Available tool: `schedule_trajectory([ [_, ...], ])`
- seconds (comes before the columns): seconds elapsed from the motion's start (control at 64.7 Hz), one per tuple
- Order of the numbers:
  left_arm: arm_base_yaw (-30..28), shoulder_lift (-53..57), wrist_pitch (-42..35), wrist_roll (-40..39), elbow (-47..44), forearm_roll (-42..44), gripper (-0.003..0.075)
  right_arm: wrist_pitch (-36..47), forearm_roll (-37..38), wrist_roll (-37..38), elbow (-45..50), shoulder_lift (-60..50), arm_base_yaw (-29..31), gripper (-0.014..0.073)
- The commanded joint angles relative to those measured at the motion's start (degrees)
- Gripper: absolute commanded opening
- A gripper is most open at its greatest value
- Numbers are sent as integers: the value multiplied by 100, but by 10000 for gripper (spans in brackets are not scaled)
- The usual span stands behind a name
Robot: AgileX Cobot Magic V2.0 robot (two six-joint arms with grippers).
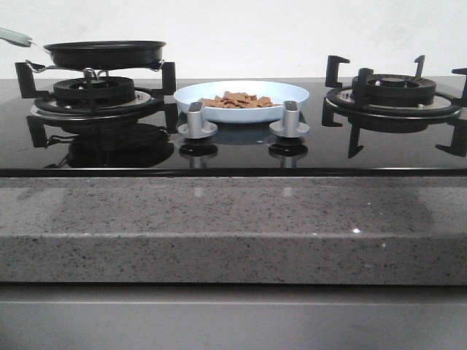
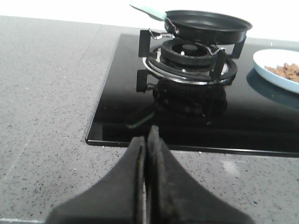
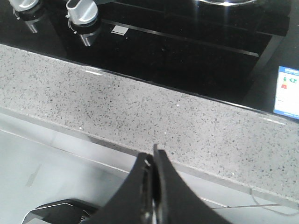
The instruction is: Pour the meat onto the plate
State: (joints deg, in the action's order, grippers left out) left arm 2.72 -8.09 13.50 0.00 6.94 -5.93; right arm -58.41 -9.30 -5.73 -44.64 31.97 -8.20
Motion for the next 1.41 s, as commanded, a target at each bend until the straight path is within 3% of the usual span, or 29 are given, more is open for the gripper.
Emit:
schedule_trajectory([
  [0.0,-11,284,-1087,-33,-214,-88,-20,304,-54,-1,-145,10,29,-69],
  [0.17,-11,754,-1926,-33,-742,-88,-20,304,-54,-1,-145,10,29,-69],
  [1.221,-59,922,-1930,-33,-742,-88,-20,265,-51,-1,-145,10,29,-69],
  [1.391,-59,922,-1930,-33,-742,-88,-20,1120,83,-13,411,-582,329,-69],
])
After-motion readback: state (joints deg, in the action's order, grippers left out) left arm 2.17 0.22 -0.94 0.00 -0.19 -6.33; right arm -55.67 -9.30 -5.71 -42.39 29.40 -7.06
